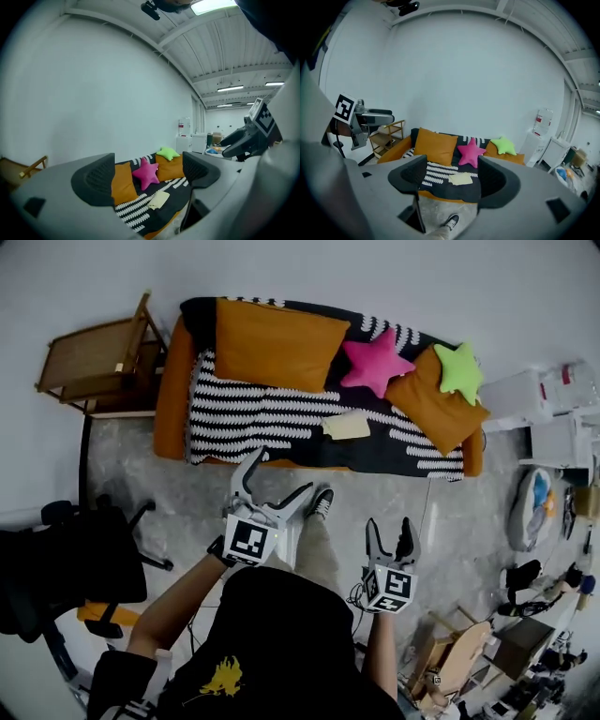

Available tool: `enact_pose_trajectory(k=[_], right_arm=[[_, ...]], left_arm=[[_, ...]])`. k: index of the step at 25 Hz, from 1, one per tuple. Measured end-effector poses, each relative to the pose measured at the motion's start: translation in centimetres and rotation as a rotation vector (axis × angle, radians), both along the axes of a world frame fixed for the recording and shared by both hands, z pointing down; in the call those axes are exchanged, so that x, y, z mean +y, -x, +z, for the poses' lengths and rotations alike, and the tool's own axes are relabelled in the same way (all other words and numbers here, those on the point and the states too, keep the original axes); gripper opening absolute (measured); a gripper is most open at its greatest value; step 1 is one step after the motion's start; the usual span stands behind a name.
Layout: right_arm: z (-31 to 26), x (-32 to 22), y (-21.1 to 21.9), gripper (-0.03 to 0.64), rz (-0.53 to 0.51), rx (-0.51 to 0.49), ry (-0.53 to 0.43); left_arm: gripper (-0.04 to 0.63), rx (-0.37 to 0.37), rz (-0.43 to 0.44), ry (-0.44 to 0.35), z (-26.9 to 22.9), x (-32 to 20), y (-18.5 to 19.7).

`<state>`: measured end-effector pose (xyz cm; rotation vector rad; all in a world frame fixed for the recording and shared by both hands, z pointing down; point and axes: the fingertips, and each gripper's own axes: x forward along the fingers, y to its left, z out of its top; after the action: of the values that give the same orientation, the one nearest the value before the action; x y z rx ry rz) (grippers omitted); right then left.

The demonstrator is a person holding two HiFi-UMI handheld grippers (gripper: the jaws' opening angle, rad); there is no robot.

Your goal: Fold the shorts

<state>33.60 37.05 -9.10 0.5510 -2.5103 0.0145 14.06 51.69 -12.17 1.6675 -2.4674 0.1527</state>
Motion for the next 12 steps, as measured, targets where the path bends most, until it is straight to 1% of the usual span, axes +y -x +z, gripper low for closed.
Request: enact_pose_trajectory(k=[1, 3, 5, 7, 9, 11, 12], right_arm=[[1.2, -1.5, 0.8, 0.348, -0.006, 0.009, 0.01], [3.7, -4.1, 3.0, 0.335, -0.028, 0.023, 0.035], [6.0, -7.4, 5.1, 0.321, -0.065, 0.041, 0.05], [8.8, -12.5, 6.5, 0.313, -0.104, 0.079, 0.062], [12.7, -18.4, 7.9, 0.298, -0.154, 0.145, 0.122], [17.8, -23.7, 9.7, 0.254, -0.208, 0.227, 0.224], [20.2, -25.9, 10.6, 0.238, -0.218, 0.256, 0.27]], left_arm=[[0.459, -0.012, 0.004, -0.01, 0.4, -1.4, 0.6], [0.459, -0.06, 0.001, -0.02, 1.1, -3.6, 2.0], [0.459, -0.095, -0.016, 0.019, 1.6, -5.9, 3.7], [0.459, -0.109, -0.036, 0.064, 2.3, -9.7, 5.0], [0.459, -0.069, -0.065, 0.077, 3.8, -14.8, 6.6], [0.459, 0.005, -0.101, 0.094, 6.3, -20.0, 8.7], [0.459, 0.036, -0.115, 0.112, 7.7, -22.3, 9.6]])
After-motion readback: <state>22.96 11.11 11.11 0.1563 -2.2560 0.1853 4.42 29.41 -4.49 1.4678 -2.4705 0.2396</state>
